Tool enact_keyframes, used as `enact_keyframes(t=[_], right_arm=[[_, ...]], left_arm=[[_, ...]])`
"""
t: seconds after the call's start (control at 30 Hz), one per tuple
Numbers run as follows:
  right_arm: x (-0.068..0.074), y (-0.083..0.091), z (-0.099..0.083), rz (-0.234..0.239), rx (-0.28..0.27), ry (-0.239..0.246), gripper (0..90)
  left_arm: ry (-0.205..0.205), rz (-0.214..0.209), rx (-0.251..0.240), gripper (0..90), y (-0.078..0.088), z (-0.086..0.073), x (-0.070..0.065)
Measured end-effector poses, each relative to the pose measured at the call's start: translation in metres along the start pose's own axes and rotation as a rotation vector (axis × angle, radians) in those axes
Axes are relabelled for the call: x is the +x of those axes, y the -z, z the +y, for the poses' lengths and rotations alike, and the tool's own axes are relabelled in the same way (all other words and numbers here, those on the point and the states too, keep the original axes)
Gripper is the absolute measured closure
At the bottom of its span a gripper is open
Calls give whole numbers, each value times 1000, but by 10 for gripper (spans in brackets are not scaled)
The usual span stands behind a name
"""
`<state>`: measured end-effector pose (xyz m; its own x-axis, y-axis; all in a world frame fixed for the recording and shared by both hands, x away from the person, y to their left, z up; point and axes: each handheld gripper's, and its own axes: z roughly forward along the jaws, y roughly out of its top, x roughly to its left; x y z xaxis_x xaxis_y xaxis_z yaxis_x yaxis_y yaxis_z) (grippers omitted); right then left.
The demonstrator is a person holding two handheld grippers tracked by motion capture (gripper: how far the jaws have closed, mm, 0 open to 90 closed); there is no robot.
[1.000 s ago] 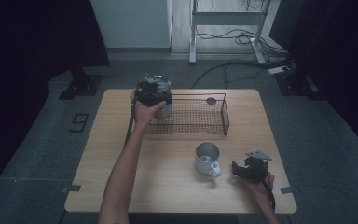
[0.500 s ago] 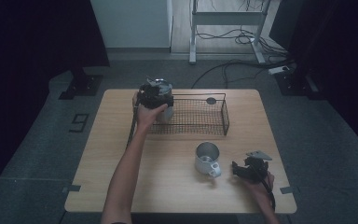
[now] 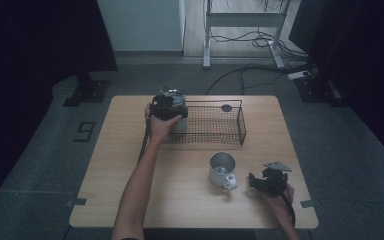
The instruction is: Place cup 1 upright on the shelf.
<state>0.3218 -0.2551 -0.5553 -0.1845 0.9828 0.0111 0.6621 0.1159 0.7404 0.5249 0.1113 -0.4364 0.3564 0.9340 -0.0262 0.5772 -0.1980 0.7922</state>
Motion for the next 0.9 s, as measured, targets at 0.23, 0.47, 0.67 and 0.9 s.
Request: enact_keyframes(t=[0.23,0.47,0.67,0.9], right_arm=[[0,0,0,0,0,0,132],[0,0,0,0,0,0,132],[0,0,0,0,0,1,132],[0,0,0,0,0,1,134]], left_arm=[[6,-1,16,42,-5,-6,1],[14,6,23,42,-9,-11,2],[12,10,29,42,-10,-14,2],[-3,13,27,41,-12,-20,-2]])
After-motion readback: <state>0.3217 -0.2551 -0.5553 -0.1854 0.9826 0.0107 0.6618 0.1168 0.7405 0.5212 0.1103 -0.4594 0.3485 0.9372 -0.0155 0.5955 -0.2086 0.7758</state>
